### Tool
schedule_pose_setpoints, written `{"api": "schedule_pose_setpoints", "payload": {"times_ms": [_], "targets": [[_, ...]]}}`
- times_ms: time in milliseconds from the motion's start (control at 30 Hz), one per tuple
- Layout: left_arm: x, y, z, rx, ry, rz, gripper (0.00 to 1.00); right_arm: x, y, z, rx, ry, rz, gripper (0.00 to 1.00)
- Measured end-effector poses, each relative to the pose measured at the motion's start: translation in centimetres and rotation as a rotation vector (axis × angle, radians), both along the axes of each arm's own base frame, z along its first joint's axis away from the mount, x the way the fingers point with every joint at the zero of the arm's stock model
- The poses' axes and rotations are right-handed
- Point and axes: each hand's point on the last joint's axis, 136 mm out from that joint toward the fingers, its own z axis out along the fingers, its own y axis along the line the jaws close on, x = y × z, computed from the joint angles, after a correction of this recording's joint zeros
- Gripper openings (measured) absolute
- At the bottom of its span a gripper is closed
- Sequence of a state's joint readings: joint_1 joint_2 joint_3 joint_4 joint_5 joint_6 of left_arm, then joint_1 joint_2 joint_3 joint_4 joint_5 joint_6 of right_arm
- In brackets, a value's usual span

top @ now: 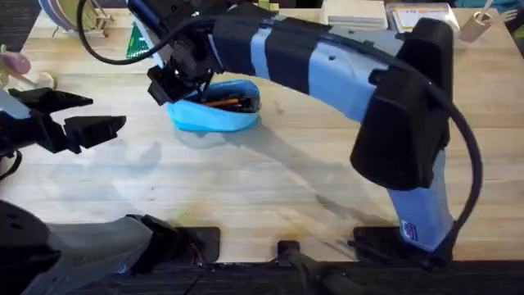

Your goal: Unzip the bag, pick up the pens from the table one at a time and place them inside, then zip the bag closed.

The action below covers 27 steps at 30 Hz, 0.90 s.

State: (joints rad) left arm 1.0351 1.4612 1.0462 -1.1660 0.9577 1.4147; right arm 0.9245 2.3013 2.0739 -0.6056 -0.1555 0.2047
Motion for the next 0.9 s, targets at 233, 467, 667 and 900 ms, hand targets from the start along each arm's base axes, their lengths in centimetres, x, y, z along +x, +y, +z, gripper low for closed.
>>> {"api": "schedule_pose_setpoints", "payload": {"times_ms": [233, 467, 667, 900], "targets": [[0.0, 0.0, 0.0, 0.0, 0.0, 0.0, 0.993, -0.01, 0.0, 0.0, 0.0, -0.001, 0.002, 0.104], [0.0, 0.0, 0.0, 0.0, 0.0, 0.0, 0.993, -0.03, 0.02, 0.01, 0.001, 0.0, 0.003, 0.086], [0.0, 0.0, 0.0, 0.0, 0.0, 0.0, 0.993, 0.14, -0.09, 0.01, 0.0, -0.001, 0.0, 0.068], [0.0, 0.0, -0.01, 0.0, 0.0, 0.0, 0.994, 0.74, -0.48, 0.02, -0.005, -0.015, 0.002, 0.051]]}}
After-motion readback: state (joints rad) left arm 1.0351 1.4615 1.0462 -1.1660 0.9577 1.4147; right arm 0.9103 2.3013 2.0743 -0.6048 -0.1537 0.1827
